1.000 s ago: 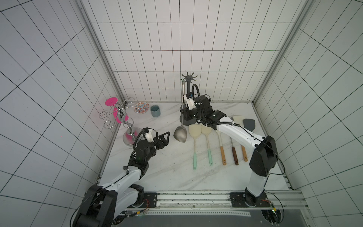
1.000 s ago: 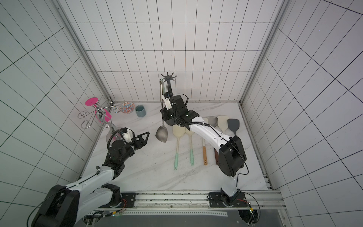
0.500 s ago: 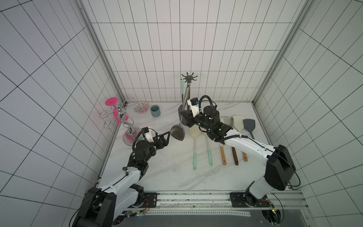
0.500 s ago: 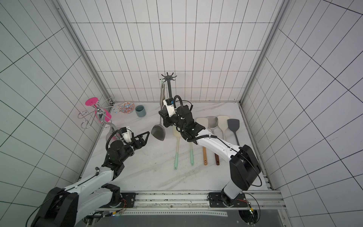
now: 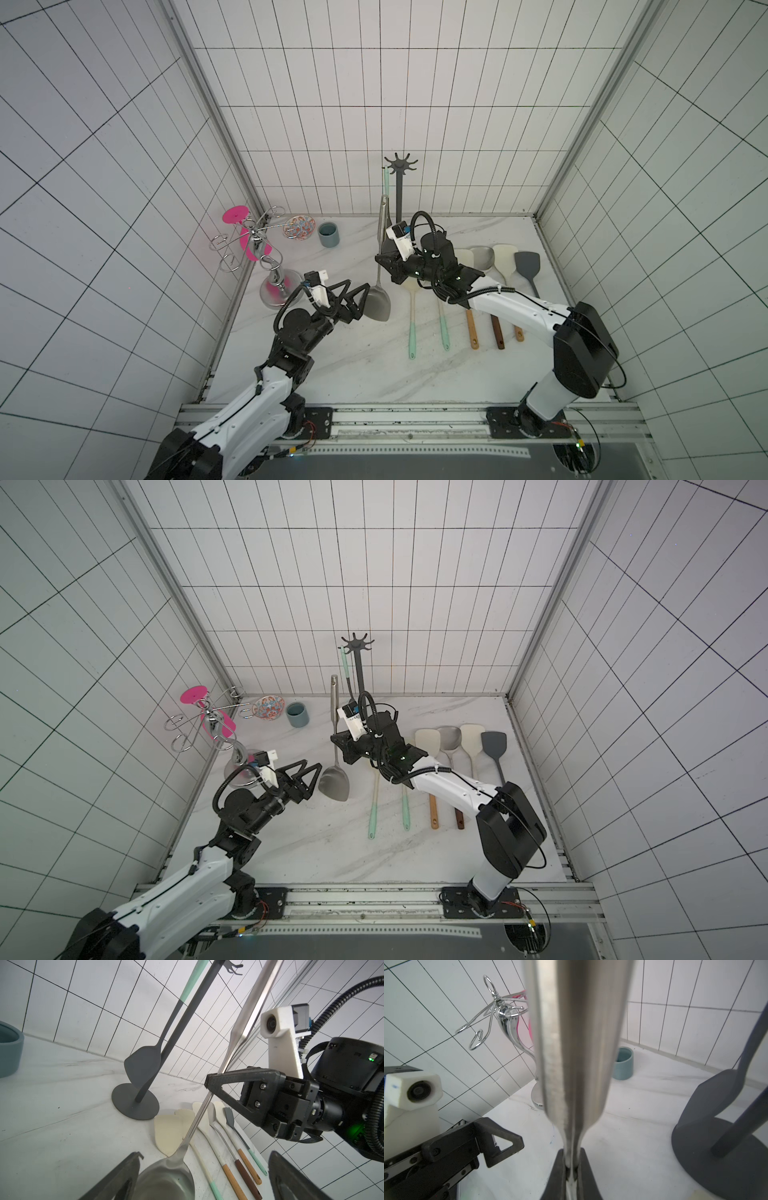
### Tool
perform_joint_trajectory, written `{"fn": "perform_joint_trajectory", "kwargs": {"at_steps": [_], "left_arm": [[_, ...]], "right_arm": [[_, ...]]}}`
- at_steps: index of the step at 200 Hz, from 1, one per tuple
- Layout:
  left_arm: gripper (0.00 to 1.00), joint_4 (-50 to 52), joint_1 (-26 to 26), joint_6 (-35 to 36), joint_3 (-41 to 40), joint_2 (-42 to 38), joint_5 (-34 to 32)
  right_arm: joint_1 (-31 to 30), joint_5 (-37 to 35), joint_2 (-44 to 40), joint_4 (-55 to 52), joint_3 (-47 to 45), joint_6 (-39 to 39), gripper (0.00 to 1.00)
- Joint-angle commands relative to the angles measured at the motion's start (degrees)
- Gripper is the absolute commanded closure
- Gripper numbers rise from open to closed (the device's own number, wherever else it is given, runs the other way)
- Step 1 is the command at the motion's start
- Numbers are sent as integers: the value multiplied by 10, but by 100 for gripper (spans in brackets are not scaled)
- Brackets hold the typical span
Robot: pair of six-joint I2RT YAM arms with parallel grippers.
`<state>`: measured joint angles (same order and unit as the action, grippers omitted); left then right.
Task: Take the spatula off the kitchen utensil rack
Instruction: Place the spatula at the center of the board.
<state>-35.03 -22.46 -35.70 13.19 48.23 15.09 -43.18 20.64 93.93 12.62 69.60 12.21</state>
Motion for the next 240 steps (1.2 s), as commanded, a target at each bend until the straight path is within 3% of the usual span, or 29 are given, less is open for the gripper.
{"fn": "perform_joint_trajectory", "kwargs": {"at_steps": [1, 48, 90, 174, 201, 240], "left_arm": [[3, 17, -3, 25, 23, 17, -11], [4, -3, -14, 28, 42, 65, 27], [12, 25, -40, 54, 69, 106, 11], [74, 42, -40, 58, 90, 144, 14], [100, 47, -41, 61, 94, 149, 11], [100, 43, -43, 65, 95, 157, 12]], "right_arm": [[-2, 54, -8, -21, 67, 26, 100], [-2, 97, -3, -18, 76, 77, 100], [-3, 129, 0, 40, 67, 136, 100], [-5, 172, 1, 64, 37, 194, 100], [-6, 173, -2, 44, 31, 184, 100], [-2, 155, -29, -13, 27, 154, 100]]}}
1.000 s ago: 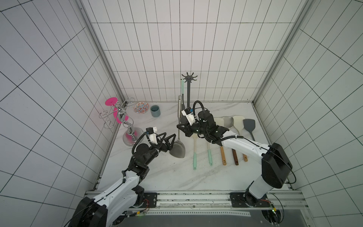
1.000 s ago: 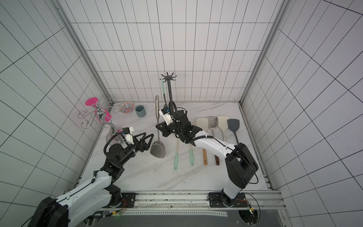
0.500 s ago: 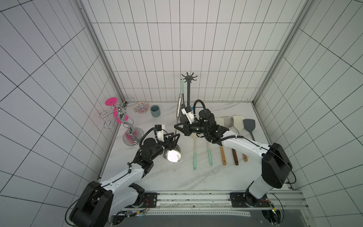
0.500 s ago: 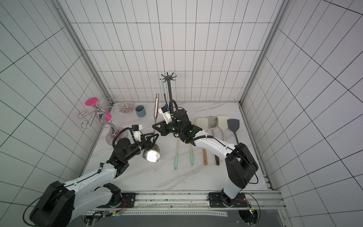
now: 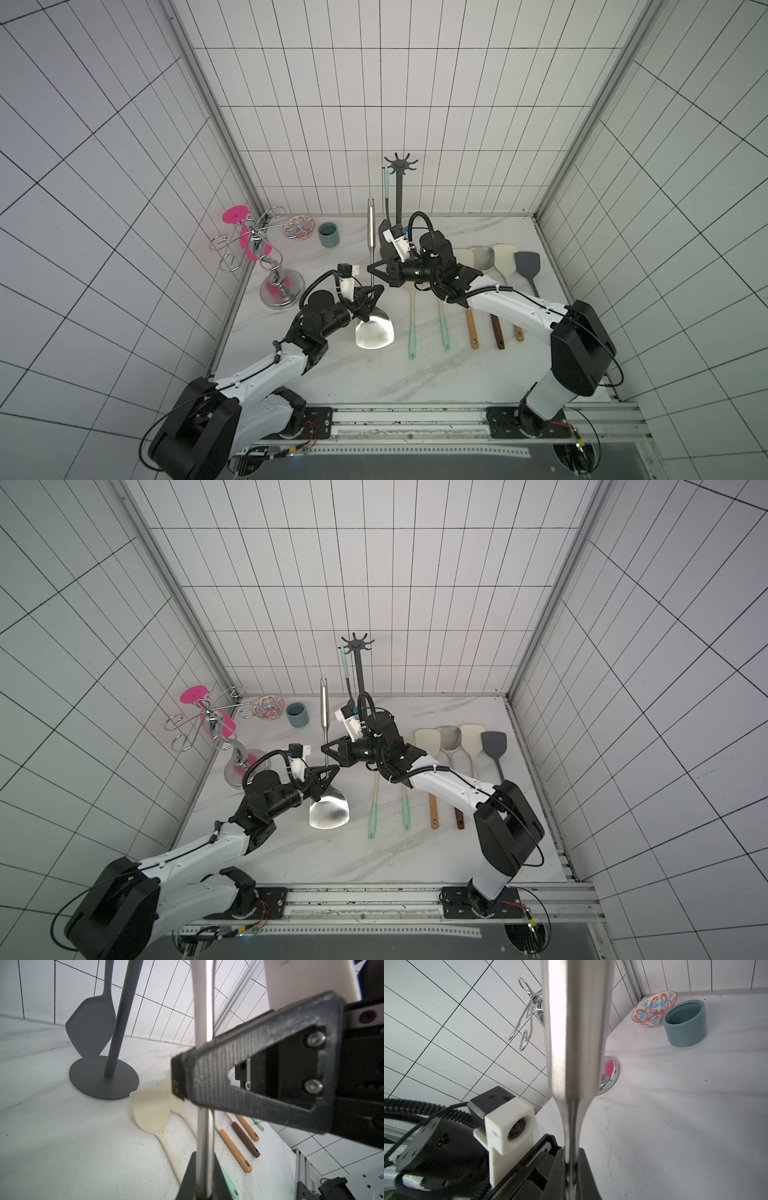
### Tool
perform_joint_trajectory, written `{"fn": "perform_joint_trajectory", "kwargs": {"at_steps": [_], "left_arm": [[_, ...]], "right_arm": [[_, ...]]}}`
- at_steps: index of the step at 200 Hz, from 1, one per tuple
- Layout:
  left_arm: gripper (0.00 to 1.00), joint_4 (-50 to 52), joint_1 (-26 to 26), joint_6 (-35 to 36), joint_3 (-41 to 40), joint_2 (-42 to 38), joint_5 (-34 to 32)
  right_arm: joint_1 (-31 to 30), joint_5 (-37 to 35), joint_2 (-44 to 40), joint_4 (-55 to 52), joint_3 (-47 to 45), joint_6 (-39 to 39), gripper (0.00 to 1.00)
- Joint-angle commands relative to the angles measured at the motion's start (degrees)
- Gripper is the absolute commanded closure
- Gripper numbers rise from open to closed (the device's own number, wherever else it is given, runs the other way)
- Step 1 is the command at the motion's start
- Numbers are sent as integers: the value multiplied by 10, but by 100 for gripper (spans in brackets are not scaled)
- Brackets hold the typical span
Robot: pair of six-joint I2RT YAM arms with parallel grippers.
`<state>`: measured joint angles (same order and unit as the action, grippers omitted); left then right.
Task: Take the spatula off the kitchen utensil rack
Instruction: Place the spatula at the center of the board.
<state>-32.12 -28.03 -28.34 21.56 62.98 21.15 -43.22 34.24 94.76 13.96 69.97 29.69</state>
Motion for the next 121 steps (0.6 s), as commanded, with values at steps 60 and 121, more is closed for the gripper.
{"fn": "perform_joint_trajectory", "kwargs": {"at_steps": [60, 121], "left_arm": [[100, 12, -9, 13, 18, 15, -53], [100, 12, -42, 43, 46, 54, -13]], "right_arm": [[102, 62, -58, -164, 95, 9, 58], [164, 218, 19, -171, 207, 59, 26]]}}
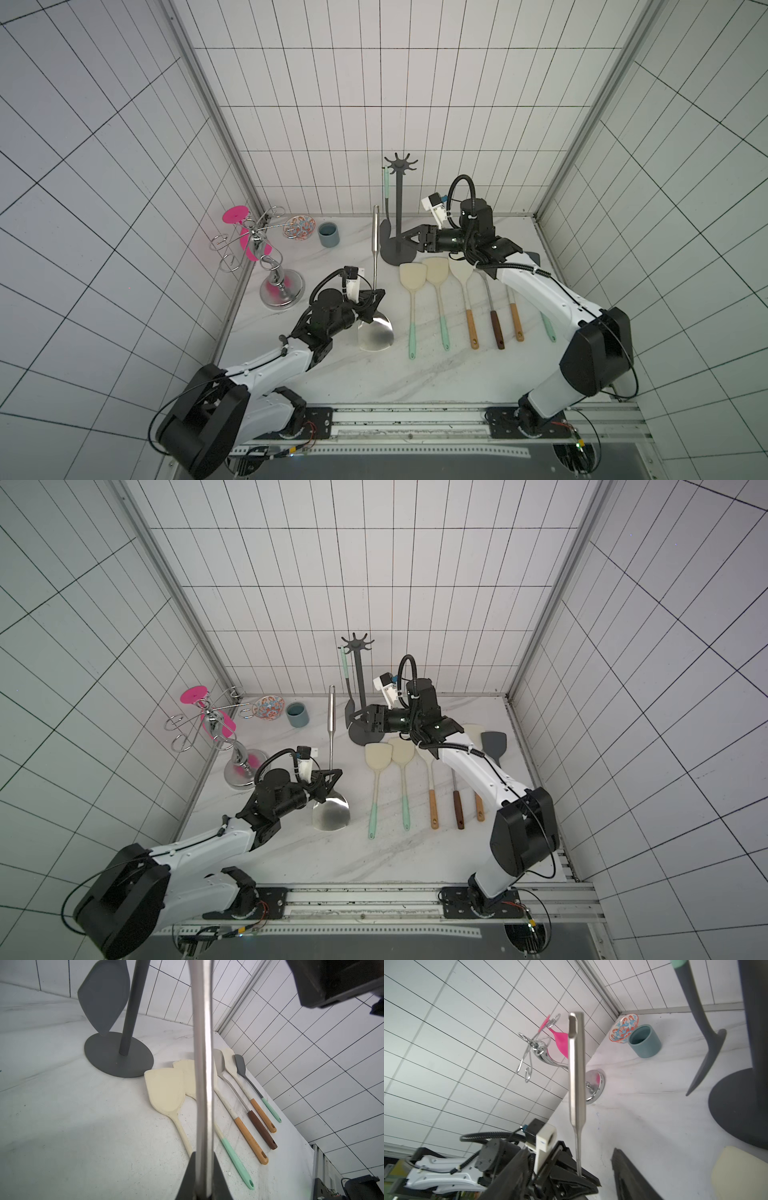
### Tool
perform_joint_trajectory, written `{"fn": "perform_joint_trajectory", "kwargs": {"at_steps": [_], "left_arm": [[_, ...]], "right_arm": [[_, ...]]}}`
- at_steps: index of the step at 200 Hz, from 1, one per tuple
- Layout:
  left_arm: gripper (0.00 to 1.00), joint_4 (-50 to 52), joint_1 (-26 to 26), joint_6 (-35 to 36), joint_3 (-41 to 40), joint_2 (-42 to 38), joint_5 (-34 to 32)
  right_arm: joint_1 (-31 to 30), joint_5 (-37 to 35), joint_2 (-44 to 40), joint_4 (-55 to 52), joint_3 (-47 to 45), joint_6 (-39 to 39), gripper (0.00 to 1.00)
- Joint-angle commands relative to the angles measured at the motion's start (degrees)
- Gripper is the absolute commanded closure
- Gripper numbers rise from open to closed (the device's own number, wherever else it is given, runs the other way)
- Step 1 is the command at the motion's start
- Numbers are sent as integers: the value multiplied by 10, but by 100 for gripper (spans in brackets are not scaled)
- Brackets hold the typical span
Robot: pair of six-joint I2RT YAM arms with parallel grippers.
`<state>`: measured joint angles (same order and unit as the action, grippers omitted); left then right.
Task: Take the spatula off the kitchen utensil rack
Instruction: Place the spatula at the center of the board.
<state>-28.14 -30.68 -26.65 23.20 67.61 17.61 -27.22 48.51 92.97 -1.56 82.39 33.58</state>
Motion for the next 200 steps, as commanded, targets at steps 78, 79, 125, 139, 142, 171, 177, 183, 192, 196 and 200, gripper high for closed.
{"fn": "perform_joint_trajectory", "kwargs": {"at_steps": [78, 79, 125, 139, 142, 171, 177, 183, 192, 196, 200], "left_arm": [[100, -45, -51, 42, 61, 65, 85], [100, -45, -51, 42, 61, 65, 85], [100, -48, -51, 41, 59, 65, 88], [100, -47, -51, 38, 58, 63, 81], [100, -47, -52, 37, 57, 63, 81], [52, -46, -51, 22, 56, 62, 67], [41, -43, -50, 16, 56, 62, 64], [32, -37, -50, 11, 57, 58, 59], [22, -28, -49, 3, 57, 51, 51], [19, -22, -48, -1, 58, 46, 45], [16, -13, -47, -6, 58, 40, 39]], "right_arm": [[2, 112, 104, -21, 158, 27, 34], [2, 113, 104, -22, 158, 27, 35], [8, 108, 79, -23, 131, 7, 100], [9, 97, 71, -13, 121, 7, 100], [10, 93, 69, -7, 118, 9, 100], [16, 41, 35, 99, 58, 61, 100], [17, 25, 26, 117, 44, 67, 100], [17, 8, 17, 129, 32, 68, 100], [17, -15, 4, 144, 15, 70, 100], [17, -28, -3, 153, 7, 71, 100], [17, -42, -10, 164, -3, 71, 100]]}}
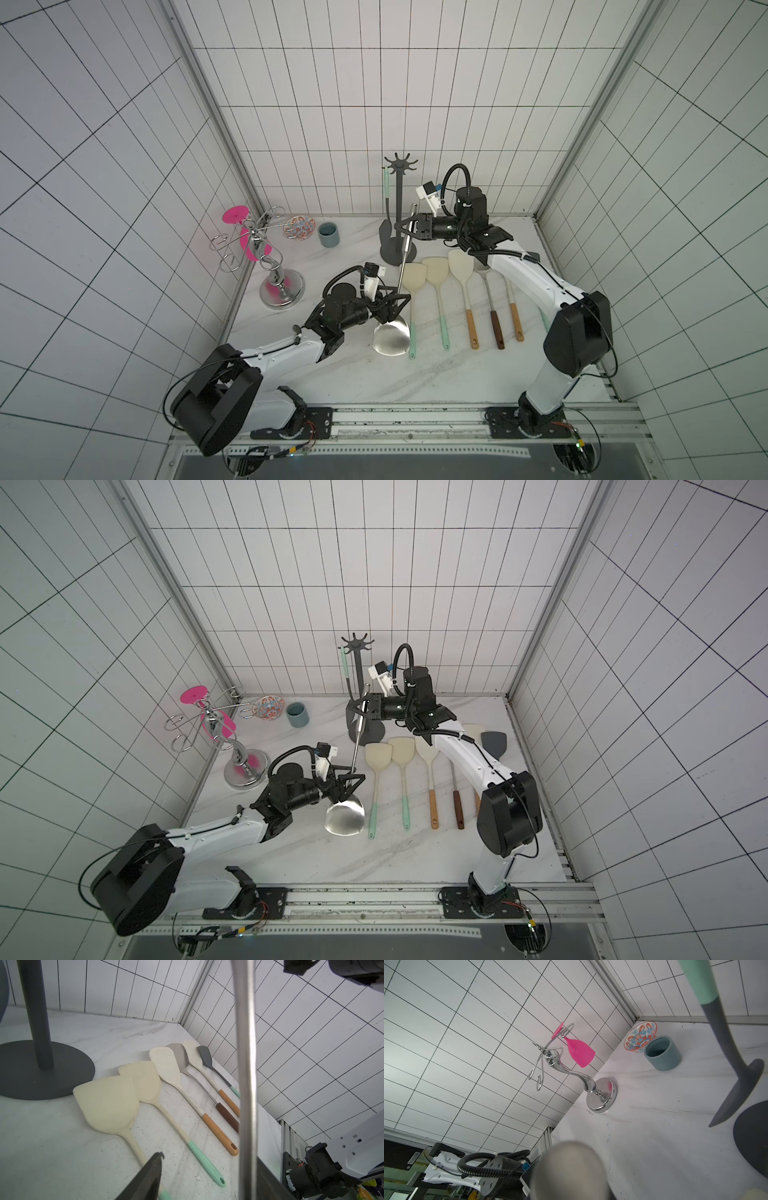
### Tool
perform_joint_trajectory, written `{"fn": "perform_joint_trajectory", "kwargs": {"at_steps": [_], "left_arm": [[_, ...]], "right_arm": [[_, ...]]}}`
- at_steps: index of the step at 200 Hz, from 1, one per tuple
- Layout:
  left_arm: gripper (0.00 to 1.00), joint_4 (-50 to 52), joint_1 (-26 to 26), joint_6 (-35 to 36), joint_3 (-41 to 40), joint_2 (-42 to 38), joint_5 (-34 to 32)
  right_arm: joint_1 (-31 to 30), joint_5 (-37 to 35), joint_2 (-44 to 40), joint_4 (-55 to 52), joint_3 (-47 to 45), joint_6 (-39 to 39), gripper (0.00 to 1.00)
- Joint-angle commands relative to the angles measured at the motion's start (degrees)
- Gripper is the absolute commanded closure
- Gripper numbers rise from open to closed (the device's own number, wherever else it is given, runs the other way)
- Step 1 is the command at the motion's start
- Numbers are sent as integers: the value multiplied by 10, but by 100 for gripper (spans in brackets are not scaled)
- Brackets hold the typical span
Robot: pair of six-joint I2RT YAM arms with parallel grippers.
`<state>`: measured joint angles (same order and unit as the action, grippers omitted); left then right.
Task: Take the spatula off the kitchen utensil rack
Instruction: Place the spatula at the center of the board.
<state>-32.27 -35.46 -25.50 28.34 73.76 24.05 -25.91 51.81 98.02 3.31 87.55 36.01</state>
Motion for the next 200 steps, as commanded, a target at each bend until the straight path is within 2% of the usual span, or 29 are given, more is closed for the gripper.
{"fn": "perform_joint_trajectory", "kwargs": {"at_steps": [1, 18, 22, 44, 79, 97, 110, 141, 163, 200], "left_arm": [[16, 30, 2, -19, 7, -23, -28], [8, 73, 15, -35, 10, -56, -72], [3, 84, 18, -39, 10, -65, -89], [2, 143, 49, -58, 16, -106, -144], [2, 266, 129, -121, 77, -135, -121], [2, 326, 145, -170, 120, -140, -101], [2, 355, 145, -225, 151, -137, -74], [3, 392, 141, -414, 207, -117, 9], [3, 381, 107, -547, 222, -106, 8], [3, 342, 63, -688, 255, -55, 18]], "right_arm": [[4, -79, -62, 119, -57, 46, 100], [4, -131, -94, 166, -99, 50, 100], [4, -145, -102, 172, -109, 49, 100], [4, -220, -145, 205, -160, 37, 100], [3, -330, -182, 247, -215, 29, 100], [1, -376, -184, 291, -238, 55, 100], [-3, -411, -186, 321, -255, 72, 100], [-32, -501, -191, 386, -285, 70, 100], [-64, -557, -194, 455, -317, 49, 100], [-115, -595, -195, 551, -364, 12, 100]]}}
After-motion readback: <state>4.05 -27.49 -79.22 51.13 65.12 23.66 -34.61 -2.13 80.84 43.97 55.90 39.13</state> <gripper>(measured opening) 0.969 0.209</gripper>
